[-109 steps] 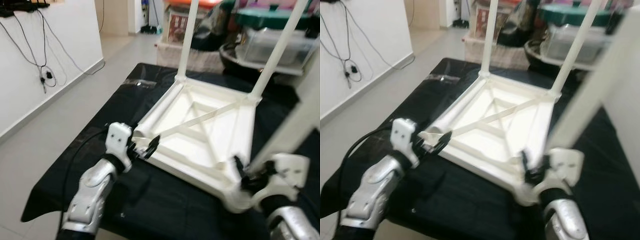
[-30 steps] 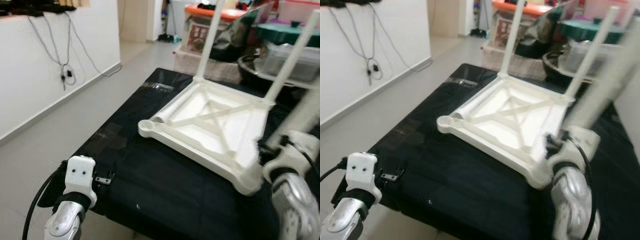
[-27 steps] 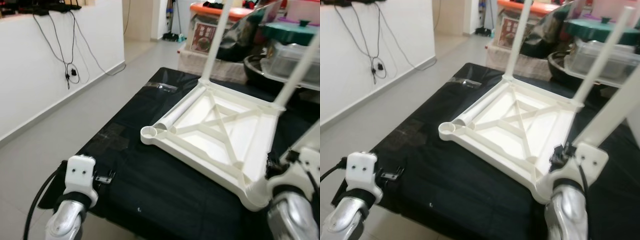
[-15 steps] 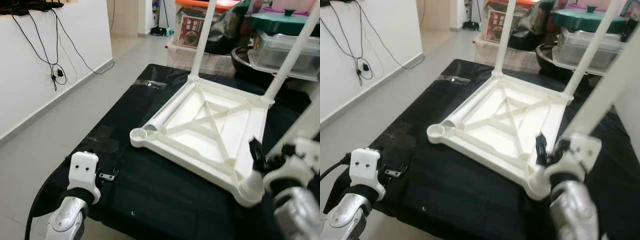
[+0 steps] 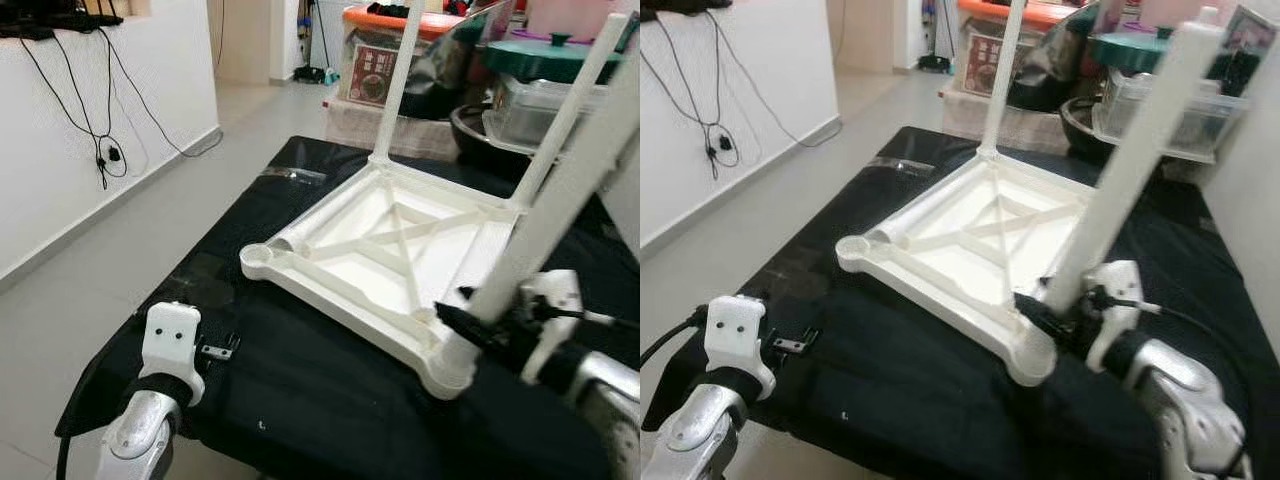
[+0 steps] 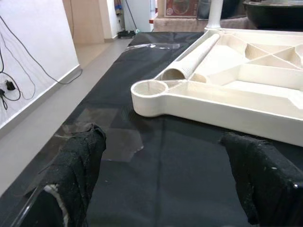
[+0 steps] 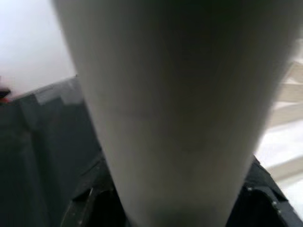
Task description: Building children table
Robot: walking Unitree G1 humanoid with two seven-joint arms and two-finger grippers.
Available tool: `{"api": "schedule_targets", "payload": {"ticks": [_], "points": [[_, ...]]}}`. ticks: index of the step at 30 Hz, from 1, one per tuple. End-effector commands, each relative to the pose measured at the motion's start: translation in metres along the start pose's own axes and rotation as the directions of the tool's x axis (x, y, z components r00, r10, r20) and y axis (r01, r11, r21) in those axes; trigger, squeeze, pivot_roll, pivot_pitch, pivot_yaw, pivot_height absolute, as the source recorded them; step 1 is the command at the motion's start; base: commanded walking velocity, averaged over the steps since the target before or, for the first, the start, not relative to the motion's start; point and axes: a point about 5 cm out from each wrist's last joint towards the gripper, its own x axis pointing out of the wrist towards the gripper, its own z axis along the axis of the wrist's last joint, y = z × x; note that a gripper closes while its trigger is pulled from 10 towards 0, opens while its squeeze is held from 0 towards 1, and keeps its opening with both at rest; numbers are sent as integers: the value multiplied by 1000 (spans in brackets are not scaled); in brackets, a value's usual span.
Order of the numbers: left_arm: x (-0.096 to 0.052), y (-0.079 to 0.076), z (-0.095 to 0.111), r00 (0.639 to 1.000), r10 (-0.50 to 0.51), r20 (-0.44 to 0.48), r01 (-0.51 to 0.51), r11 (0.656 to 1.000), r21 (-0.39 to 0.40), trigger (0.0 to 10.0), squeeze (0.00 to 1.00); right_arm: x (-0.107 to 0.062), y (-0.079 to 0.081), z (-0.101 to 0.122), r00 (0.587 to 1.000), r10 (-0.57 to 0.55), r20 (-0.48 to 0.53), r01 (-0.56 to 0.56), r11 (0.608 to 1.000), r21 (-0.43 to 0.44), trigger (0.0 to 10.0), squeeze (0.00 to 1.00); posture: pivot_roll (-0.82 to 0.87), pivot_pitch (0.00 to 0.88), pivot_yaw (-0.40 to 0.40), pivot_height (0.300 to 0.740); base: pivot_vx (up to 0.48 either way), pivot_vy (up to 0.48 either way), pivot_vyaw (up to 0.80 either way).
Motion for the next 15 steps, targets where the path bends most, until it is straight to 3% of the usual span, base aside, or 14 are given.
{"api": "schedule_targets", "payload": {"ticks": [1,2,4,5,6,7,8,9,10,11,12,13,15], "points": [[0,-1,-5,1000,3,-19,-4,1000,-12,10000,0,7,-8,4,994,-79,71,75,995,63,0,0,223,0,-112,740,0,0,0],[0,-1,-4,1000,7,-19,-7,1000,-13,10000,0,10,-21,8,957,-265,116,254,962,101,0,0,221,0,-113,740,0,0,0],[-1,0,-3,1000,11,-19,-12,1000,-14,10000,0,10,-35,10,882,-448,144,428,891,150,0,0,221,0,-113,740,0,0,0],[-1,0,-2,1000,8,-16,-8,1000,-12,10000,0,2,-41,7,783,-604,149,568,792,223,0,0,213,0,-113,740,0,0,0],[-2,1,-2,1000,4,-19,-4,1000,-10,10000,0,-20,-38,-8,581,-809,86,745,572,343,0,0,201,0,-104,740,0,0,0],[-2,1,-2,1000,4,-19,-4,1000,-10,10000,0,-20,-38,-8,581,-809,86,745,572,343,0,0,201,0,-104,740,0,0,0],[-2,2,-2,1000,3,-22,-3,1000,-9,10000,0,-30,-34,-16,501,-864,52,797,484,362,0,0,200,0,-102,740,0,0,0],[-2,2,-2,1000,3,-22,-3,1000,-9,10000,0,-30,-34,-16,501,-864,52,797,484,362,0,0,200,0,-102,740,0,0,0],[-2,2,-3,1000,3,-26,-4,1000,-9,10000,0,-40,-20,-23,440,-897,34,843,426,329,0,0,193,0,-92,740,0,0,0],[-2,3,-3,1000,3,-29,-4,1000,-9,10000,0,-46,-12,-27,404,-914,33,868,394,303,0,0,190,0,-88,740,0,0,0],[-2,3,-4,999,2,-35,-3,1000,-6,10000,0,-50,8,-33,384,-923,12,892,374,254,0,0,168,0,-68,740,0,0,0],[-2,3,-4,999,2,-35,-3,1000,-6,10000,0,-50,8,-33,384,-923,12,892,374,254,0,0,168,0,-68,740,0,0,0],[-2,4,-5,999,2,-41,-2,1000,-3,10000,0,-54,31,-35,372,-928,-3,909,363,204,0,0,168,0,-68,740,0,0,0]]}}
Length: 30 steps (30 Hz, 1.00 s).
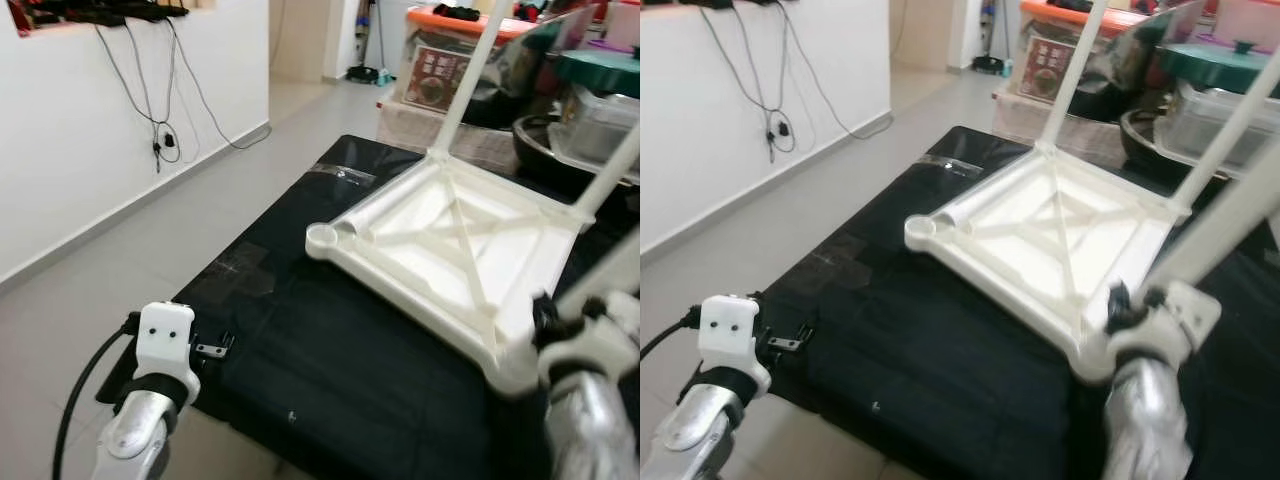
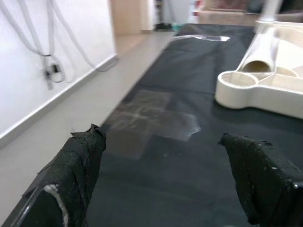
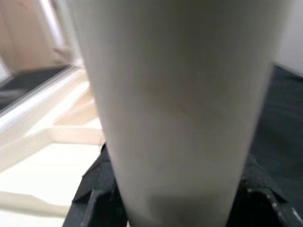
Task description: Building children table
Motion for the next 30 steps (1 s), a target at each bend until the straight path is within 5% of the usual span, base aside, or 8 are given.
{"api": "schedule_targets", "payload": {"ticks": [1,2,7,8,12,21,24,30], "points": [[0,-1,-4,1000,-13,-23,13,1000,-5,10000,0,-13,0,-11,996,-56,-68,55,998,-10,0,0,168,0,-68,740,0,0,0],[0,0,-4,1000,-12,-27,12,1000,-3,10000,0,-23,10,-7,998,14,-57,-18,998,-61,10000,0,151,0,-56,740,0,0,0],[0,2,-5,999,-8,-32,8,1000,-2,10000,0,-34,35,8,974,227,3,-223,962,-155,10000,0,142,0,-53,740,0,0,0],[0,2,-5,999,-11,-32,11,1000,-4,10000,0,-32,38,15,961,277,30,-268,949,-163,10000,1000,137,0,-56,740,0,0,0],[1,0,-5,999,-19,-32,19,1000,-9,10000,0,-22,46,35,839,543,36,-534,834,-137,10000,0,154,0,-69,740,0,0,0],[4,-4,-6,1000,-13,-25,13,1000,-26,10000,0,-5,46,21,386,908,-163,-922,374,-101,10000,0,178,0,-85,740,0,0,0],[4,-5,-7,1000,-16,-21,15,1000,-28,10000,0,8,51,7,415,891,-187,-910,407,-79,0,0,200,0,-107,740,0,0,0],[2,1,-15,999,-9,-33,8,1000,-26,10000,0,57,36,3,920,378,-98,-387,917,-96,0,0,198,0,-104,740,0,0,0]]}}
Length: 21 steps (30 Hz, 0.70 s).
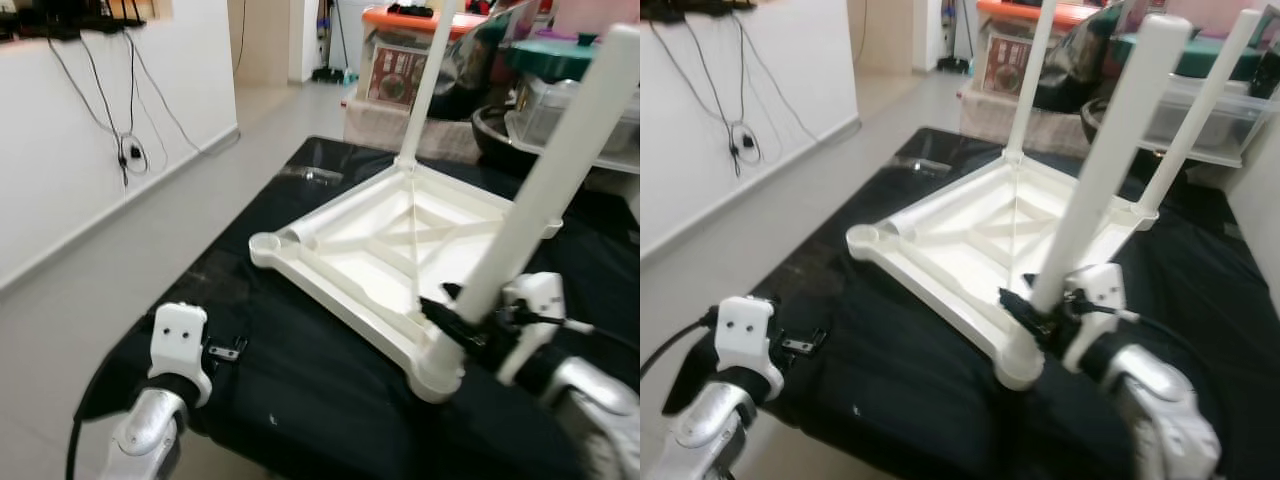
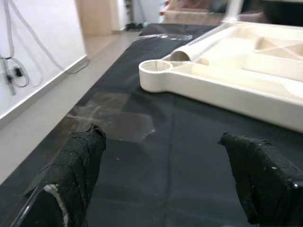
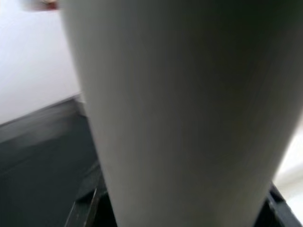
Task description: Building children table
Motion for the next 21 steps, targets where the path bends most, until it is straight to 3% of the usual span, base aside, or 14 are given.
{"api": "schedule_targets", "payload": {"ticks": [1,2,3,6,7,8,9,10,13,15,16,19,20,21], "points": [[-2,5,-8,1000,14,-21,-14,1000,-4,10000,0,-8,-33,-7,938,-343,-42,344,939,22,0,0,198,0,-104,740,0,0,0],[-3,6,-9,1000,15,-25,-16,1000,-4,10000,0,-12,-42,-9,878,-476,-54,478,877,52,0,0,198,0,-104,740,0,0,0],[-4,7,-10,999,17,-29,-17,1000,1,10000,0,-43,-45,-16,708,-702,-76,705,708,33,0,0,194,0,-101,740,0,0,0],[-5,8,-10,999,18,-30,-18,1000,4,10000,0,-55,-41,-17,666,-742,-69,745,667,13,0,0,194,0,-101,740,0,0,0],[-5,9,-10,999,23,-31,-23,1000,5,10000,0,-69,-30,-20,652,-756,-66,757,653,-4,0,0,185,0,-101,740,0,0,0],[-5,9,-10,999,23,-31,-23,1000,5,10000,0,-69,-30,-20,652,-756,-66,757,653,-4,0,0,185,0,-101,740,0,0,0],[-6,9,-10,999,25,-33,-25,1000,6,10000,0,-78,-14,-20,678,-733,-61,734,679,-16,0,0,167,0,-94,740,0,0,0],[-6,9,-10,999,18,-34,-18,1000,6,10000,0,-83,3,-18,741,-670,-55,670,742,-19,10000,0,152,0,-88,740,0,0,0],[-7,9,-11,999,5,-37,-4,1000,7,10000,0,-89,27,-6,848,-530,2,530,847,-35,10000,0,143,0,-80,740,0,0,0],[-7,9,-11,999,4,-37,-4,1000,6,10000,0,-89,29,-3,860,-510,20,510,859,-45,10000,0,143,0,-80,740,0,0,0],[-6,9,-11,999,3,-36,-3,1000,6,10000,0,-87,27,6,860,-505,75,507,862,-5,10000,1000,141,0,-75,740,0,0,0],[-6,9,-11,999,2,-35,-2,1000,5,10000,0,-79,25,11,896,-436,87,435,900,22,10000,1000,146,0,-73,740,0,0,0],[-6,9,-11,999,2,-34,-2,1000,5,10000,0,-72,21,19,927,-354,121,354,935,25,10000,0,147,0,-73,740,0,0,0],[-6,9,-11,999,3,-33,-3,1000,5,10000,0,-66,16,25,945,-297,134,297,955,23,10000,0,149,0,-76,740,0,0,0]]}}
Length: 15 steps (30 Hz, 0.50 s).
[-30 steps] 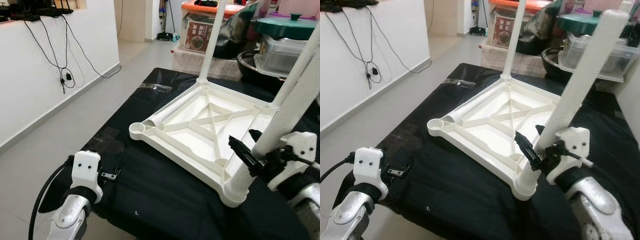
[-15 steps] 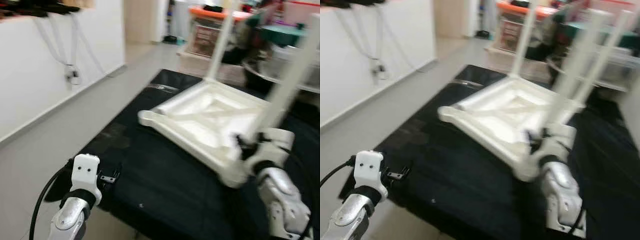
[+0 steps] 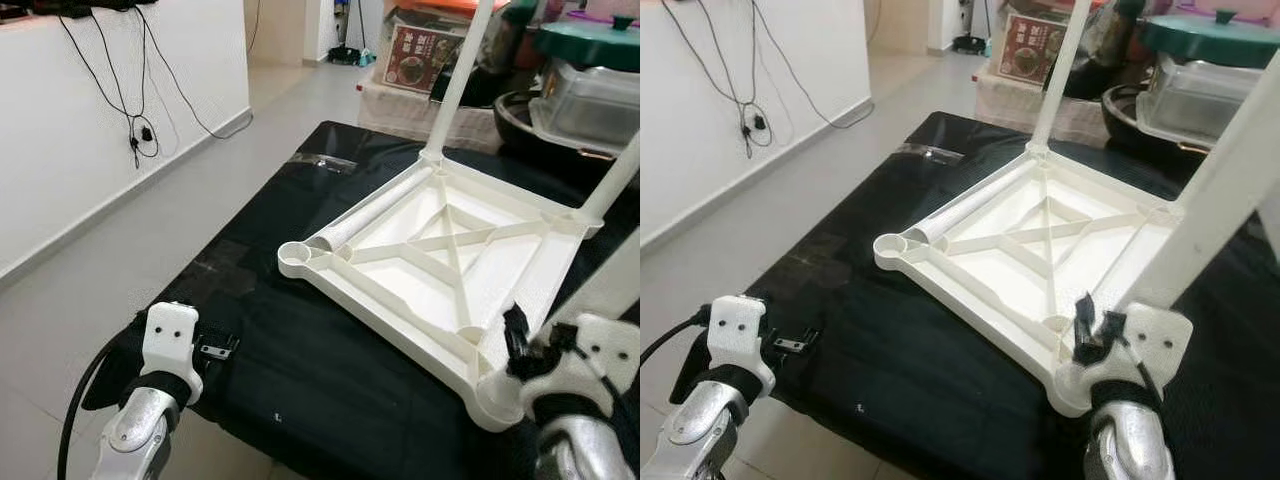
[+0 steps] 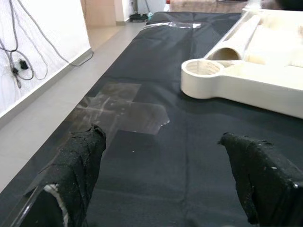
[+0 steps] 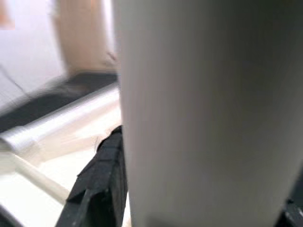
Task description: Building children table
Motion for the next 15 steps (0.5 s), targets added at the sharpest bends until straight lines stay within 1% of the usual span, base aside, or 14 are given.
{"api": "schedule_targets", "payload": {"ticks": [1,2,3,4,5,6,7,9,10,11,12,13,14,15], "points": [[0,1,-1,1000,-2,-4,2,1000,0,10000,0,9,0,5,979,202,9,-202,978,57,10000,0,157,0,-82,740,0,0,0],[0,0,-1,1000,-1,-3,1,1000,-2,10000,0,11,-2,8,958,287,12,-288,955,67,10000,0,157,0,-82,740,0,0,0],[0,0,-1,1000,-1,-3,1,1000,-2,10000,0,11,-1,9,942,336,11,-336,939,75,10000,0,157,0,-82,740,0,0,0],[1,-1,0,1000,-2,1,2,1000,-3,10000,0,11,-5,8,912,411,2,-410,911,43,10000,0,168,0,-85,740,0,0,0],[1,-1,0,1000,-2,1,2,1000,-3,10000,0,11,-5,8,912,411,2,-410,911,43,10000,0,168,0,-85,740,0,0,0],[1,-2,1,1000,-3,3,3,1000,-4,10000,0,11,-7,3,885,464,-29,-463,886,35,10000,0,168,0,-89,740,0,0,0],[1,-3,2,1000,-4,6,4,1000,-5,10000,0,11,-7,-1,854,518,-60,-517,856,18,10000,0,168,0,-89,740,0,0,0],[2,-7,4,1000,-11,14,11,1000,-9,10000,0,5,2,-17,722,676,-149,-678,734,45,10000,0,175,0,-95,740,0,0,0],[3,-8,4,1000,-12,14,12,1000,-13,10000,0,7,4,-24,694,699,-169,-701,710,58,10000,0,181,0,-92,740,0,0,0],[3,-8,4,1000,-12,14,12,1000,-13,10000,0,7,4,-24,694,699,-169,-701,710,58,10000,0,181,0,-92,740,0,0,0],[4,-10,4,1000,-15,18,15,1000,-17,10000,0,18,5,-35,683,705,-190,-711,702,47,9922,0,184,0,-93,740,0,0,0],[4,-10,4,1000,-15,18,15,1000,-17,10000,0,18,5,-35,683,705,-190,-711,702,47,9922,0,184,0,-93,740,0,0,0],[4,-11,5,1000,-16,18,16,1000,-19,10000,0,25,6,-37,694,698,-177,-700,712,59,6078,0,196,0,-98,740,0,0,0],[4,-11,5,1000,-16,19,16,1000,-18,10000,0,33,8,-37,710,687,-157,-684,725,76,3529,0,196,0,-98,740,0,0,0]]}}
